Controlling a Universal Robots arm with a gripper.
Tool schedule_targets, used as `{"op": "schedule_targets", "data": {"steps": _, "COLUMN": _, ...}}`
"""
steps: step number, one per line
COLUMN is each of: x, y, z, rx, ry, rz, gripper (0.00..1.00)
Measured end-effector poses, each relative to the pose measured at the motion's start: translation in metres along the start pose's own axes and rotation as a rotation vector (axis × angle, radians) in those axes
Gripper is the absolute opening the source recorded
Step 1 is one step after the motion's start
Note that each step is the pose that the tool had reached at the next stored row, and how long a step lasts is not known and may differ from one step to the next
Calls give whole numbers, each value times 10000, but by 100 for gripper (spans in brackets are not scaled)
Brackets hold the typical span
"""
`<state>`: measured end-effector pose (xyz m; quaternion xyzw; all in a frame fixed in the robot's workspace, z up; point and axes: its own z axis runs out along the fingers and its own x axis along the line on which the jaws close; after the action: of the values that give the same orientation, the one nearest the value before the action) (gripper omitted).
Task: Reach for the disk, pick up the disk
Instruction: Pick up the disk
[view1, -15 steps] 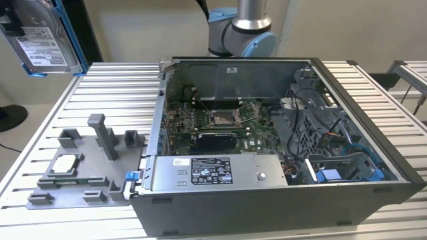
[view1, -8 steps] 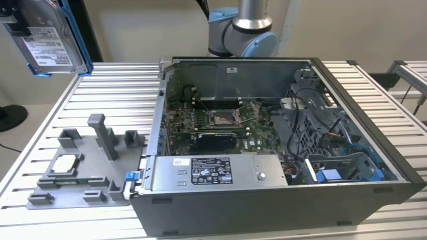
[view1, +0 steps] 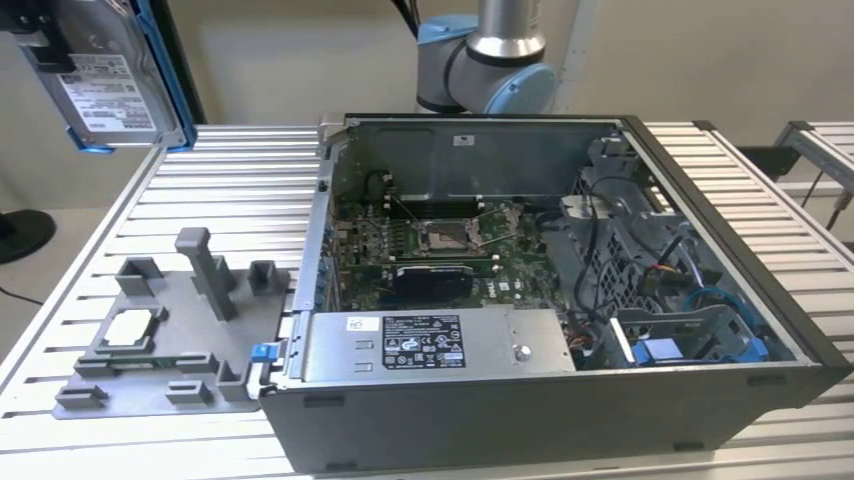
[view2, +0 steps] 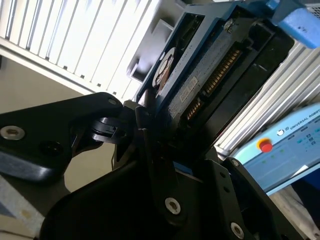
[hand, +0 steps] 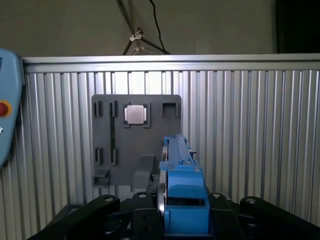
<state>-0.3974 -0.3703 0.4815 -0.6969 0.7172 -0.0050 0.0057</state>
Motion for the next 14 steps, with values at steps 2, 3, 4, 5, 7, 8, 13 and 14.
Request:
{"op": "schedule_targets", "data": {"steps": 2, "x": -1, "y": -28, "z": 1, "rx": 0, "ry": 0, "rz": -1, "gripper": 0}}
{"op": "schedule_targets", "data": {"steps": 3, "x": -1, "y": -42, "z": 0, "rx": -1, "ry": 0, "rz": -1, "gripper": 0}}
{"op": "schedule_targets", "data": {"steps": 4, "x": -2, "y": -56, "z": 1, "rx": -1, "ry": 0, "rz": 0, "gripper": 0}}
{"op": "schedule_targets", "data": {"steps": 5, "x": -2, "y": -70, "z": 1, "rx": -1, "ry": 0, "rz": 0, "gripper": 0}}
{"op": "schedule_targets", "data": {"steps": 7, "x": -3, "y": -97, "z": 1, "rx": -1, "ry": 0, "rz": -1, "gripper": 0}}
{"op": "schedule_targets", "data": {"steps": 8, "x": -3, "y": -111, "z": 2, "rx": -1, "ry": 0, "rz": -1, "gripper": 0}}
{"op": "schedule_targets", "data": {"steps": 13, "x": -5, "y": -184, "z": 3, "rx": -2, "ry": 0, "rz": 0, "gripper": 0}}
{"op": "schedule_targets", "data": {"steps": 14, "x": -6, "y": -197, "z": 3, "rx": -2, "ry": 0, "rz": 0, "gripper": 0}}
